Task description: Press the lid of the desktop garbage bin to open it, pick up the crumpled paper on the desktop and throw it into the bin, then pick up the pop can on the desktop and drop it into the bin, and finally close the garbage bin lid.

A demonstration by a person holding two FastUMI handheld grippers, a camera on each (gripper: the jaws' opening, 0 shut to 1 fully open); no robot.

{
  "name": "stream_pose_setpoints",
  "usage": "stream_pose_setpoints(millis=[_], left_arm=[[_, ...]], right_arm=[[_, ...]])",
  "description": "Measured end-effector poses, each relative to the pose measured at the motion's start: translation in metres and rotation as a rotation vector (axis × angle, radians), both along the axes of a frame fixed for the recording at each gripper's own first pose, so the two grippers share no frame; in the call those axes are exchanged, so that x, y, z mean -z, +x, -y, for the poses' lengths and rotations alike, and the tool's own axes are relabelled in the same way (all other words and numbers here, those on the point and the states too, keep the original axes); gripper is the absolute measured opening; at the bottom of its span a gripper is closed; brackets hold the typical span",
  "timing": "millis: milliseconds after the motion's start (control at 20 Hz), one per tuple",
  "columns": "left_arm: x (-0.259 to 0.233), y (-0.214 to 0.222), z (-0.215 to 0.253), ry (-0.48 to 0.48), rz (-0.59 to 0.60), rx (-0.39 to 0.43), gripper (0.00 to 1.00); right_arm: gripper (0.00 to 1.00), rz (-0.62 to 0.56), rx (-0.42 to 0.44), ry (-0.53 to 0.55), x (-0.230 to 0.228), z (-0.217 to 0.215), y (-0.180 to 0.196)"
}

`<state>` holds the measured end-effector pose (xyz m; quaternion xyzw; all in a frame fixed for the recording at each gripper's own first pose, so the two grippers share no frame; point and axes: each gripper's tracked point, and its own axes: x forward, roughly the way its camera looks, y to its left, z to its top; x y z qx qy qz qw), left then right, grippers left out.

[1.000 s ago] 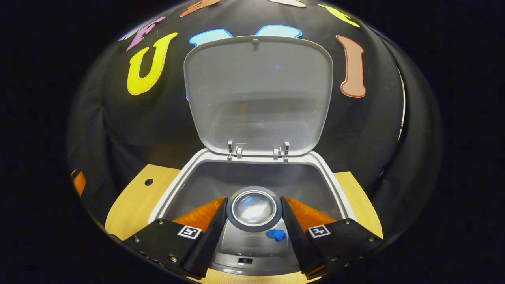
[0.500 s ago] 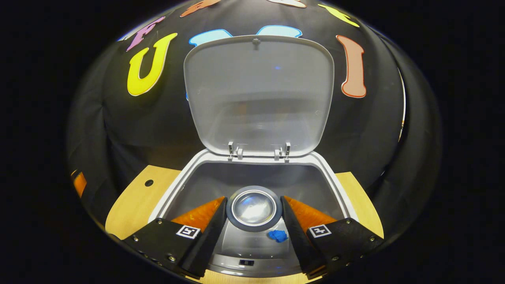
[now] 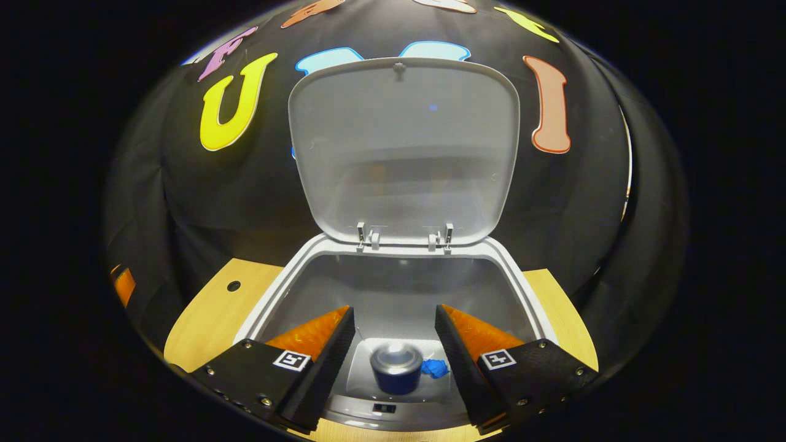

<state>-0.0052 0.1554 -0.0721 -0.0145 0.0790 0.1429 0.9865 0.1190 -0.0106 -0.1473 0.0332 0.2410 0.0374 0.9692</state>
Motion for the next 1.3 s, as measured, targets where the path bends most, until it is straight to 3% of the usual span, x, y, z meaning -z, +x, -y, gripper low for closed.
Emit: stream_pose_setpoints(millis=[200, 250, 700, 850, 1000, 1050, 1100, 1150, 1300], left_arm=[[-0.001, -0.001, 0.000, 0.001, 0.000, 0.000, 0.96], [-0.001, -0.002, 0.000, 0.002, 0.001, -0.001, 1.00], [-0.005, -0.003, 0.004, 0.009, 0.006, 0.006, 0.96], [-0.008, -0.003, 0.009, 0.020, 0.006, 0.021, 0.96], [-0.007, -0.002, 0.016, 0.036, 0.002, 0.043, 0.96], [-0.008, -0.002, 0.019, 0.031, 0.004, 0.052, 0.91], [-0.008, -0.002, 0.022, 0.025, 0.007, 0.060, 1.00], [-0.008, -0.001, 0.025, 0.023, 0.007, 0.067, 1.00], [-0.010, -0.001, 0.030, 0.015, 0.009, 0.082, 0.91]], right_arm=[[0.86, 0.003, 0.000, 0.001, 0.001, -0.001, -0.001], [0.86, 0.004, 0.000, 0.001, 0.000, 0.000, -0.002], [0.86, 0.018, 0.000, 0.001, -0.001, -0.001, -0.001], [0.96, 0.032, 0.009, -0.001, -0.007, 0.003, -0.002], [0.96, 0.065, 0.019, 0.013, -0.025, 0.004, -0.002], [0.96, 0.082, 0.022, 0.013, -0.034, 0.005, -0.002], [0.96, 0.102, 0.025, 0.010, -0.043, 0.006, -0.001], [0.96, 0.125, 0.029, 0.010, -0.054, 0.006, 0.000], [0.96, 0.196, 0.030, 0.024, -0.092, 0.002, 0.002]])
